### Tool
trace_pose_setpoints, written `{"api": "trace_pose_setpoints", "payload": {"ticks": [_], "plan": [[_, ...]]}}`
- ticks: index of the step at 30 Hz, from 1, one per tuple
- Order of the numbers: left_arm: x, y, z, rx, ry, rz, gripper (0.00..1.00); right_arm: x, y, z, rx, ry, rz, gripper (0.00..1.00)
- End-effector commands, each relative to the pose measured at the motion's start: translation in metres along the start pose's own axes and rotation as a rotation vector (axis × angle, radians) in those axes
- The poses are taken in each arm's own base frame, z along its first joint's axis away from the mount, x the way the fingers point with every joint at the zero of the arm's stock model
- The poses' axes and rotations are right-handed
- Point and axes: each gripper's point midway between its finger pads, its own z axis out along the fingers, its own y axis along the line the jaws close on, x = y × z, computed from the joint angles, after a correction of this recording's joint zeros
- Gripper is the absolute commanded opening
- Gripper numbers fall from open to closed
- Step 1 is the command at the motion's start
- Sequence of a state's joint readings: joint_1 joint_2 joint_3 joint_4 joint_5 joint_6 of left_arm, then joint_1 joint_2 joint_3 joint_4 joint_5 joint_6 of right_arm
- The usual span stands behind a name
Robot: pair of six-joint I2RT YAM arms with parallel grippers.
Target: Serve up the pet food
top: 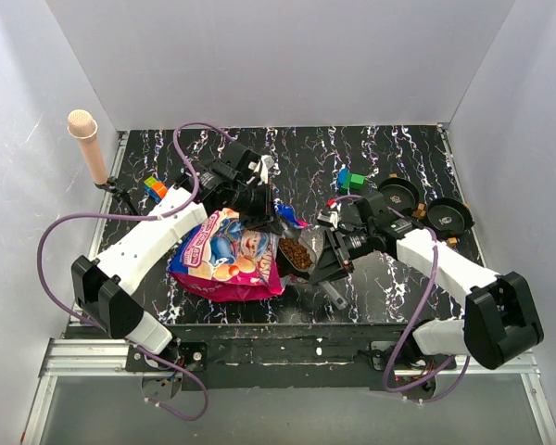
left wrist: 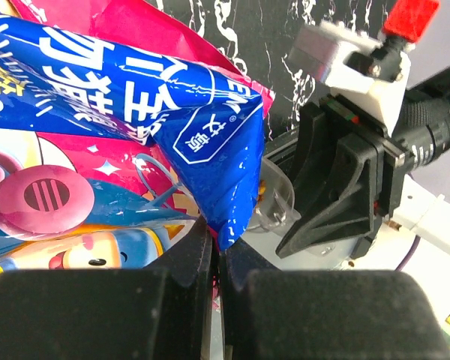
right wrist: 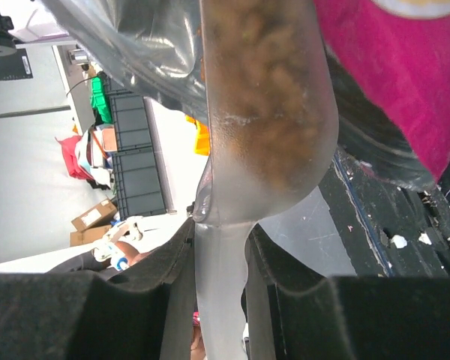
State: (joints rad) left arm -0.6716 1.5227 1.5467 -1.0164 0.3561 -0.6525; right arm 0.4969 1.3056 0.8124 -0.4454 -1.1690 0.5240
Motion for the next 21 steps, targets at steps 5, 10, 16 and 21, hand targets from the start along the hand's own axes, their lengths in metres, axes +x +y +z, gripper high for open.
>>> {"api": "trace_pose_setpoints", "payload": {"ticks": [5,10,16,21], "plan": [[-0.057,-0.032,-0.02,0.017,-0.221,-0.03,0.0,0.014,0.024,-0.011,-0.084,-0.034,-0.076,0.01],[-0.079,-0.01,-0.025,-0.129,-0.329,-0.077,0.0,0.016,0.032,-0.018,-0.082,-0.092,-0.096,0.01],[-0.076,-0.003,-0.018,-0.161,-0.302,-0.071,0.0,0.008,0.034,-0.041,-0.088,-0.202,-0.104,0.01],[-0.07,0.0,-0.02,-0.168,-0.284,-0.049,0.0,-0.01,0.036,-0.071,-0.091,-0.32,-0.098,0.01]]}}
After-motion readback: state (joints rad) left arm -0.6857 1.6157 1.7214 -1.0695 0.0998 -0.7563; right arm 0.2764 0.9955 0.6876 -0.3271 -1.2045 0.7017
